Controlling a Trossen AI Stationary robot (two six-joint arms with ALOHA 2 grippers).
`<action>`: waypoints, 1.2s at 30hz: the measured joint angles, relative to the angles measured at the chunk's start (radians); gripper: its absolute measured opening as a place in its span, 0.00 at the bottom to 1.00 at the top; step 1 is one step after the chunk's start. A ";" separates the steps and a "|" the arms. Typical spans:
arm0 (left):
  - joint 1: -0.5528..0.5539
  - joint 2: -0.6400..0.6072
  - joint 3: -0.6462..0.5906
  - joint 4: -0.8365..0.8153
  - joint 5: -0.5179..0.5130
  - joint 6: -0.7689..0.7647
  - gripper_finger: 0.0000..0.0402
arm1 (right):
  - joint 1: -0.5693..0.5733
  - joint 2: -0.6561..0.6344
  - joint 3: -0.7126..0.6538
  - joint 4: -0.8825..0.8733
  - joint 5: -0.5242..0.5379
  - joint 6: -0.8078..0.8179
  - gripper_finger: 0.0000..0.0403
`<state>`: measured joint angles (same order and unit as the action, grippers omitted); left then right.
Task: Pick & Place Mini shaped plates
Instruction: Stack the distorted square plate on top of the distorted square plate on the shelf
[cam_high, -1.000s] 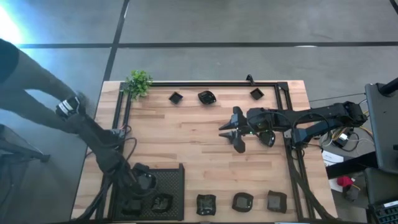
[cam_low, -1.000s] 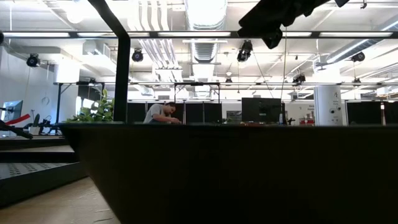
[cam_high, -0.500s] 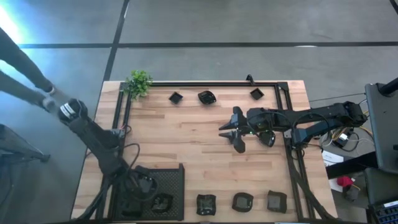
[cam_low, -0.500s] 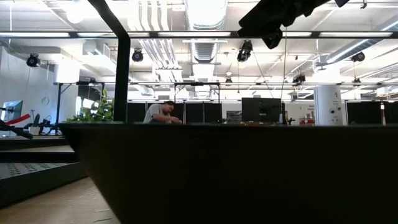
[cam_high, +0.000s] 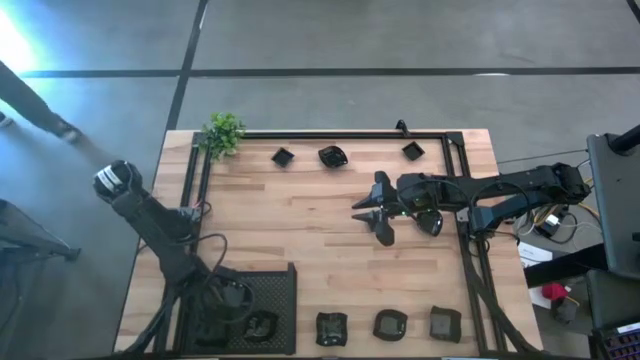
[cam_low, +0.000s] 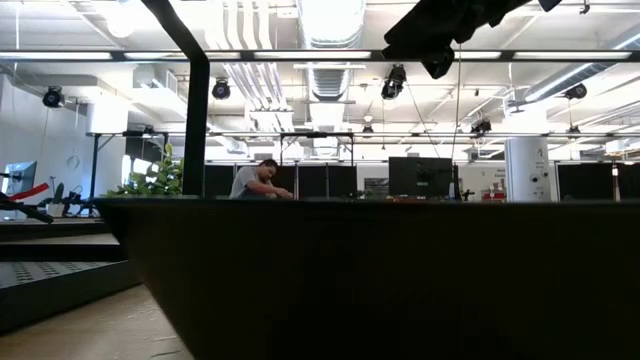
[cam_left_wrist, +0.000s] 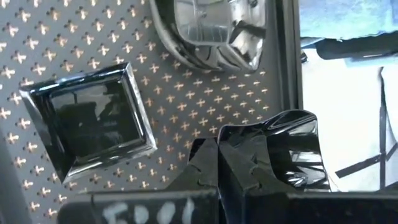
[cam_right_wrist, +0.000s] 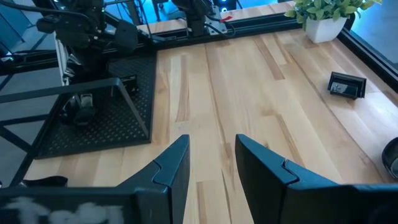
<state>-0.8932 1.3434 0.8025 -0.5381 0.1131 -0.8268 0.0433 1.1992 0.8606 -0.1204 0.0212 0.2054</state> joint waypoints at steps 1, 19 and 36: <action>0.000 0.000 -0.004 -0.001 0.000 -0.002 0.00 | 0.000 0.000 0.000 0.000 0.000 0.000 0.30; 0.000 -0.001 -0.025 -0.002 0.000 0.007 0.00 | 0.000 0.000 0.000 0.000 0.005 0.004 0.30; 0.000 -0.002 -0.040 0.000 0.037 0.055 0.00 | 0.000 0.000 0.000 0.000 0.005 0.031 0.30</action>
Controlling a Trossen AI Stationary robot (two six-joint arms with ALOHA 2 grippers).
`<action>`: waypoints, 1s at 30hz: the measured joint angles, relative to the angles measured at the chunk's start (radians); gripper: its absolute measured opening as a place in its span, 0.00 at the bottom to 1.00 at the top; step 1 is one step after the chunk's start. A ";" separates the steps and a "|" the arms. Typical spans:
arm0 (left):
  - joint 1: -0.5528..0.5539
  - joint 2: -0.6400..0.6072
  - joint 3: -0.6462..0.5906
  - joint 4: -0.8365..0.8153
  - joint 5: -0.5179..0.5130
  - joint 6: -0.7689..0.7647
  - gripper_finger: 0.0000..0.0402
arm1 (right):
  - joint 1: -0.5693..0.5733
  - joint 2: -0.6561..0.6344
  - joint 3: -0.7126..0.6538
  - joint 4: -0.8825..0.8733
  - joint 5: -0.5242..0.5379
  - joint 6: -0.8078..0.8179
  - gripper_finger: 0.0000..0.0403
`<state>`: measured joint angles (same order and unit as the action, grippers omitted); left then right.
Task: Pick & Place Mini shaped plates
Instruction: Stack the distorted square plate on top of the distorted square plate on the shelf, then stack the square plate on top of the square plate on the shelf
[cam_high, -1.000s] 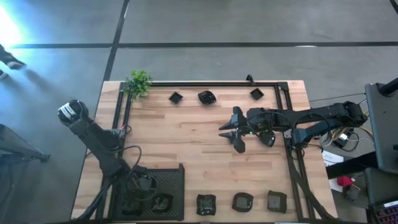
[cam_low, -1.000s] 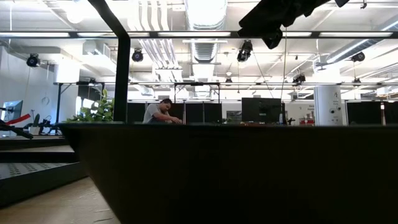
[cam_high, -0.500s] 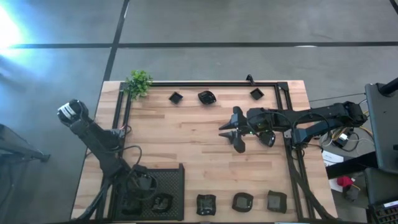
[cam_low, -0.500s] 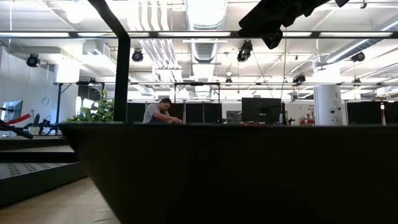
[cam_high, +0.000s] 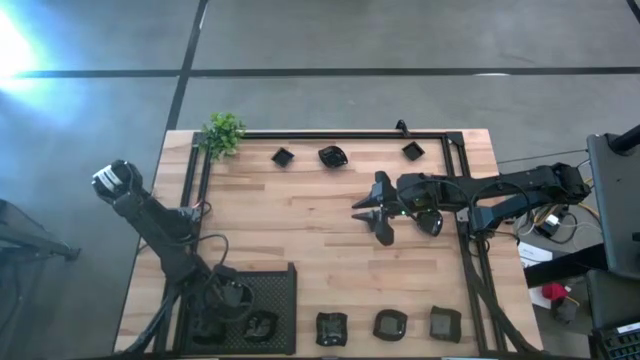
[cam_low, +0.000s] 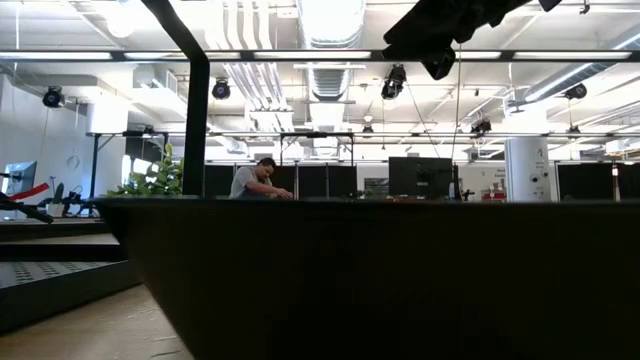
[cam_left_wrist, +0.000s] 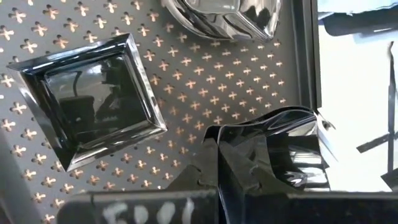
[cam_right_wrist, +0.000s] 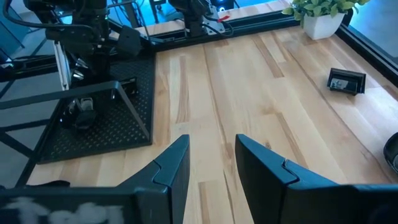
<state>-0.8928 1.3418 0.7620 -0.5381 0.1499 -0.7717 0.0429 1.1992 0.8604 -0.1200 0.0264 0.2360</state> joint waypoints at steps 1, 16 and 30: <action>0.000 0.000 0.000 0.000 -0.005 -0.010 0.00 | 0.000 0.000 0.000 0.000 0.000 0.000 0.30; 0.001 0.000 0.000 0.000 -0.023 -0.123 0.08 | 0.000 0.000 0.000 0.000 0.000 -0.003 0.30; 0.003 -0.002 0.000 -0.001 -0.005 -0.080 0.17 | 0.000 0.000 0.000 0.003 0.000 -0.003 0.30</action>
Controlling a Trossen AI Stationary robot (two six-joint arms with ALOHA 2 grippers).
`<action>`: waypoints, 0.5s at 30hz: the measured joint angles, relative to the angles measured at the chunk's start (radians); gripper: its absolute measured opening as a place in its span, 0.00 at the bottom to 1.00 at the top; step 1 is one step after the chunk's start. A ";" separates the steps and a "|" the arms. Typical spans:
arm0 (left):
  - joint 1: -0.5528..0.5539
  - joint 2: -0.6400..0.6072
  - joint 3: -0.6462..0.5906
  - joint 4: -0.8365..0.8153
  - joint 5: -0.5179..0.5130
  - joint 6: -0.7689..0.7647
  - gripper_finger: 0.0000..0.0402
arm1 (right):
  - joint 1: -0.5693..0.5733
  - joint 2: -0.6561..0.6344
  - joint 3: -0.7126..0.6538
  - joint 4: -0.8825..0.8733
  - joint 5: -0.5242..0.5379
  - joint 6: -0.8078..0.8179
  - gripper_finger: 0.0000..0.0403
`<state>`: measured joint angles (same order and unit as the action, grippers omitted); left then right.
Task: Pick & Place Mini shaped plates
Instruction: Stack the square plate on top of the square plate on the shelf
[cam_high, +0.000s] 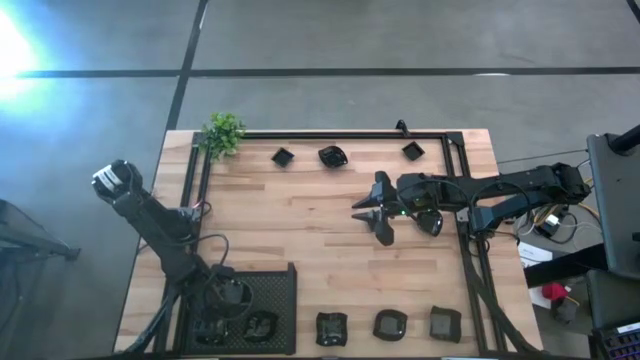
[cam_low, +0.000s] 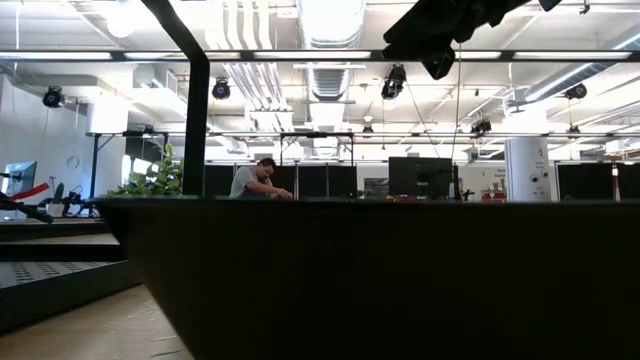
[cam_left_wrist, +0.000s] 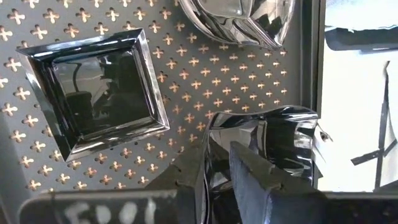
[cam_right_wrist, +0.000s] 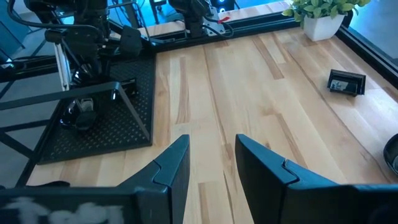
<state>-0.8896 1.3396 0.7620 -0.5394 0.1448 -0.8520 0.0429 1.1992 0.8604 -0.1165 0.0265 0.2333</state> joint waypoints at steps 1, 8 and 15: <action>0.001 -0.002 0.000 -0.001 0.000 0.001 0.17 | 0.000 0.000 0.000 0.000 0.000 0.000 0.30; 0.001 -0.054 0.000 -0.025 -0.058 -0.025 0.17 | 0.000 0.000 0.000 0.000 0.000 0.000 0.30; 0.002 -0.156 0.000 -0.025 -0.305 -0.091 0.17 | 0.000 0.000 0.000 -0.003 0.000 -0.003 0.31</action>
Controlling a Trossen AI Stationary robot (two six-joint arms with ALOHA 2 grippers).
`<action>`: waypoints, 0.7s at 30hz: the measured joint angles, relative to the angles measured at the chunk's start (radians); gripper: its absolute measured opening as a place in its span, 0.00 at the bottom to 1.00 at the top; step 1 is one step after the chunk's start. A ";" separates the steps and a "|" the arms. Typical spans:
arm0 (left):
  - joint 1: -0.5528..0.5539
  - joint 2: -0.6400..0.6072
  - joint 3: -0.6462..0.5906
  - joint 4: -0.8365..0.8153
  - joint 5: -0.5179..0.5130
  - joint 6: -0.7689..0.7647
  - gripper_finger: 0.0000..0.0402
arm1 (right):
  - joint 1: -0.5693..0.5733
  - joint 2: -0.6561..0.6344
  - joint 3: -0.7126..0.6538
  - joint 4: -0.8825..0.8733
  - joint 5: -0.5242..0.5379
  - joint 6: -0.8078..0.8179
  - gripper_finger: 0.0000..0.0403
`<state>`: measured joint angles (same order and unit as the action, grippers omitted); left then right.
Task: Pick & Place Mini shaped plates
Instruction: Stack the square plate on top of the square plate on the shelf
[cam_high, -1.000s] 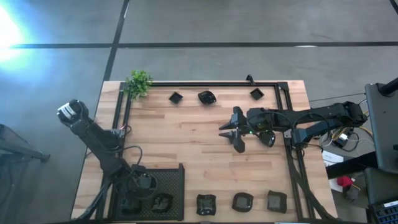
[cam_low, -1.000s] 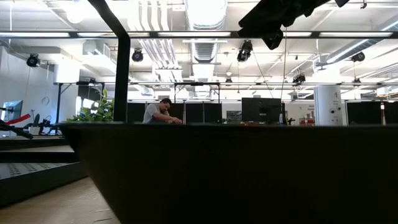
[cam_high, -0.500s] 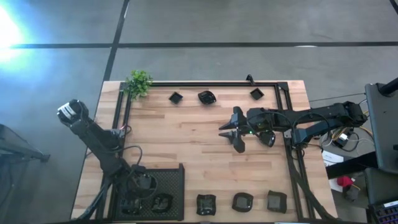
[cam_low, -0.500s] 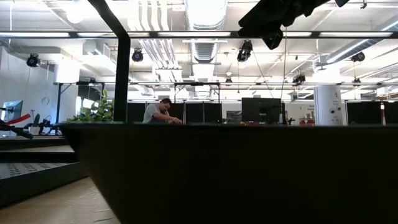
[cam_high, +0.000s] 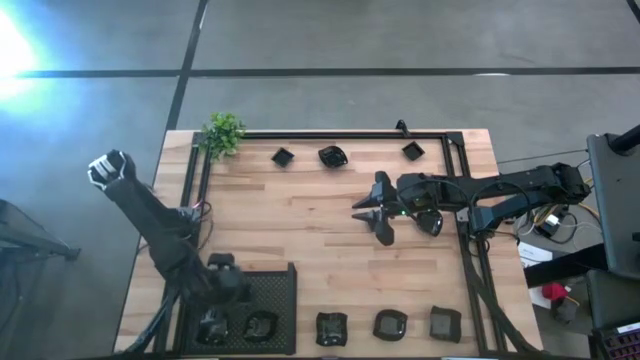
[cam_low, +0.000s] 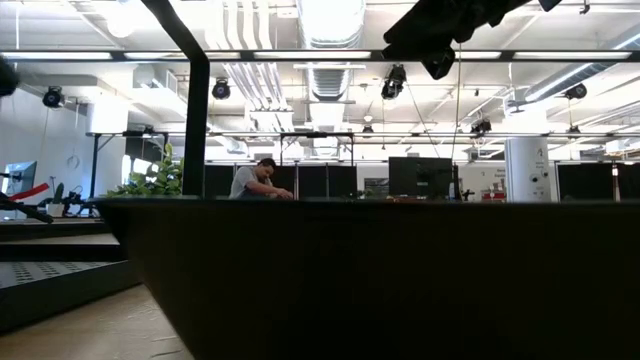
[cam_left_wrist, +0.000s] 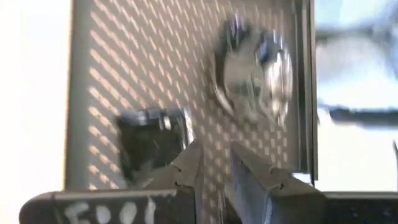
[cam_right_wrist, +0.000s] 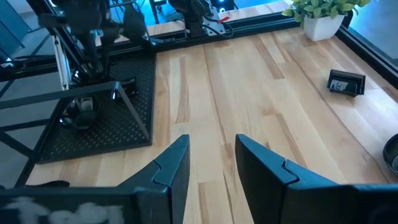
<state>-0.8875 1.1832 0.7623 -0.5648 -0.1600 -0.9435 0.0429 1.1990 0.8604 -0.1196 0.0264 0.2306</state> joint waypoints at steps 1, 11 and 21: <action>0.000 -0.016 0.000 -0.001 -0.048 -0.006 0.17 | 0.000 -0.001 0.000 -0.007 -0.003 0.002 0.30; 0.004 -0.117 0.000 -0.007 -0.486 -0.010 0.17 | -0.001 -0.001 0.000 -0.260 -0.042 0.116 0.30; 0.027 -0.117 0.000 -0.020 -0.785 -0.002 0.17 | -0.002 0.000 -0.020 -0.405 0.147 0.356 0.30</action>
<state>-0.8605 1.0664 0.7624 -0.5852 -0.9453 -0.9455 0.0410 1.1992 0.8406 -0.5251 0.1738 0.5869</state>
